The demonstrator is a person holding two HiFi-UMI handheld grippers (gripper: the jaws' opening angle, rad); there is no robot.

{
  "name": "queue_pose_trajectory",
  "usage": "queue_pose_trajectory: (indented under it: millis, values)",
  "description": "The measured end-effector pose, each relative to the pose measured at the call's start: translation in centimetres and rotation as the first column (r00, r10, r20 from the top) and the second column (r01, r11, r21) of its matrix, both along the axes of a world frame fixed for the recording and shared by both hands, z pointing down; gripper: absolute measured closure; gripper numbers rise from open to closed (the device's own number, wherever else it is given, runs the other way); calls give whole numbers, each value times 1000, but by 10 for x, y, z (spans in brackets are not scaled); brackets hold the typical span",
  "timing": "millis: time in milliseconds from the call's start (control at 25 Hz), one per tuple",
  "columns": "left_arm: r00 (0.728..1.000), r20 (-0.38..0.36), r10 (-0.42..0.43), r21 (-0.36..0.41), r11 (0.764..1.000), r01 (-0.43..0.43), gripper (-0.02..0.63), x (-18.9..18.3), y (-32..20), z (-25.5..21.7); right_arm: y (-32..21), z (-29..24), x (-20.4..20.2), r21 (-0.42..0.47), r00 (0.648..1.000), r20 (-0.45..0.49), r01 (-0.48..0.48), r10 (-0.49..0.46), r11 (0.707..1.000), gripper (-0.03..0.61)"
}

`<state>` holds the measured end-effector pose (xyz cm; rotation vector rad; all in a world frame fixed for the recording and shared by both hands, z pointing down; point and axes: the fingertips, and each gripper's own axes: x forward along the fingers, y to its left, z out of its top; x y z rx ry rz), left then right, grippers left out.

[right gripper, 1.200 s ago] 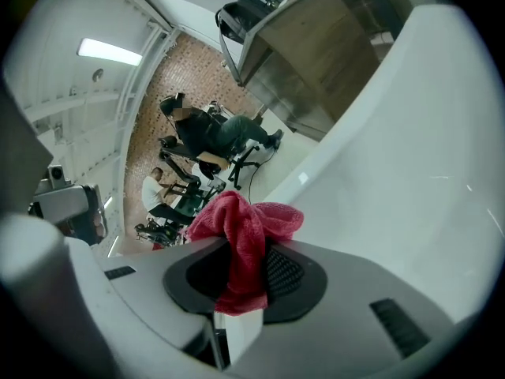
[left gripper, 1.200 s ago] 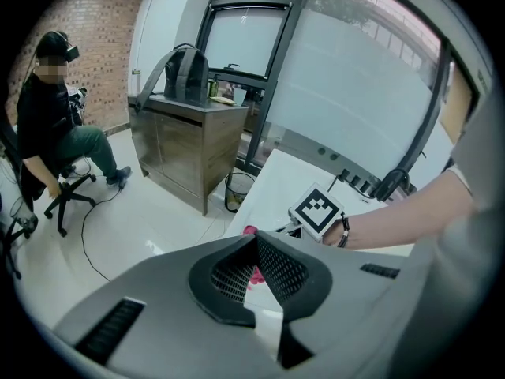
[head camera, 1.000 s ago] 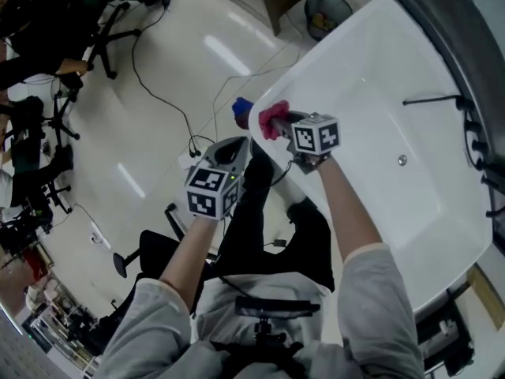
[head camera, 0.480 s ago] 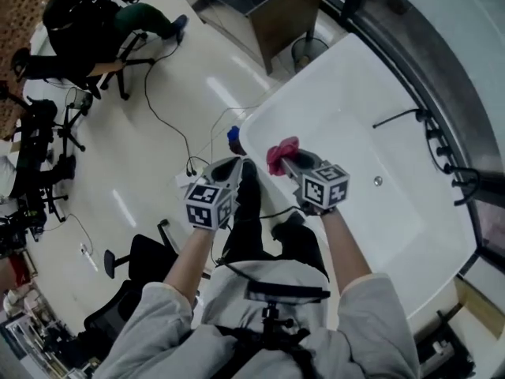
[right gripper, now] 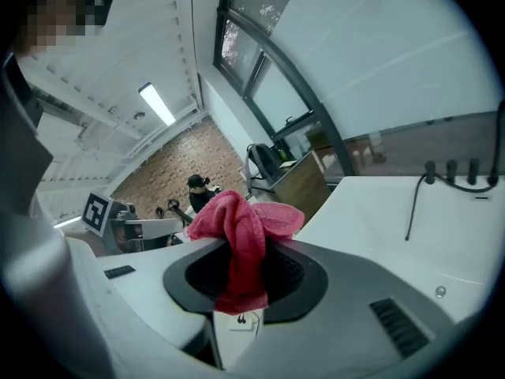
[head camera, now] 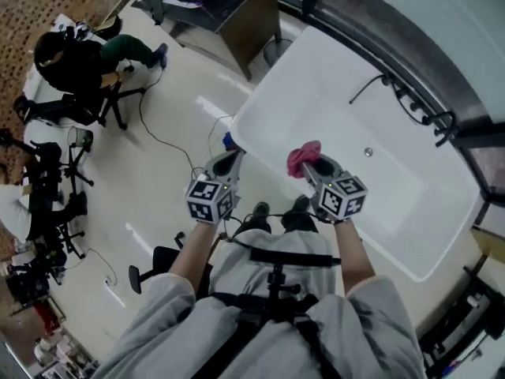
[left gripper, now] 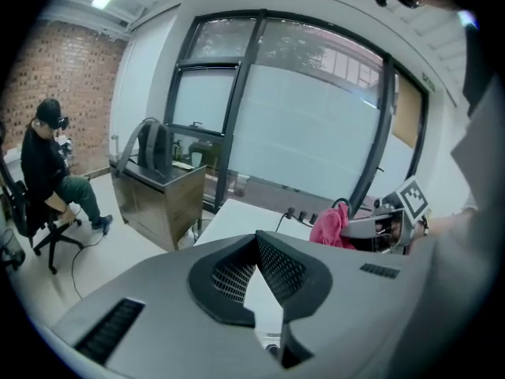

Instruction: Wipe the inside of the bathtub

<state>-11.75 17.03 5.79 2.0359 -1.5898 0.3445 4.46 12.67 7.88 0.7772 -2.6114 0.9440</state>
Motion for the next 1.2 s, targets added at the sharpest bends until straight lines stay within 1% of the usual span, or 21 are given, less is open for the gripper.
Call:
queue_pose_trajectory:
  millis: [120,200,280,400,480,600,720,840,920,1040,1120,1200]
  values:
    - [996,1,87,36,996,-87,609,11,6,-12,17,-20,29,45,991,13,-130,130,991,476]
    - [991,-1,135,57,989,-135,609,12,9,-15,29,-29,45,70,975,9,-223,223,972,476]
    - [985,-12,171,75,983,-169,609,14,24,-18,52,-35,59,89,955,6,-296,297,951,476]
    - [977,-18,211,78,975,-209,609,12,27,-5,65,-19,74,93,924,-16,-380,383,920,476]
    - [970,-21,243,74,968,-241,609,18,38,3,84,-12,92,88,889,-29,-453,457,887,476]
    - [952,-27,306,70,950,-304,609,22,57,6,119,-18,115,93,819,-51,-566,572,819,474]
    - [934,-23,356,61,933,-354,609,22,64,14,145,-15,129,127,767,-103,-622,634,773,474]
    - [922,-26,385,85,920,-382,609,36,71,8,170,-12,159,163,717,-157,-660,680,734,473]
    - [919,-21,394,101,915,-390,609,48,77,5,187,-6,184,163,682,-170,-692,711,703,474]
    - [920,-18,392,120,914,-387,609,64,84,-2,207,-7,220,174,636,-186,-729,749,663,474]
    - [924,-13,382,134,916,-377,609,70,88,-14,217,-14,237,194,617,-204,-735,760,649,473]
    - [930,-3,368,141,921,-364,609,78,93,-22,226,-18,253,206,614,-211,-733,761,648,474]
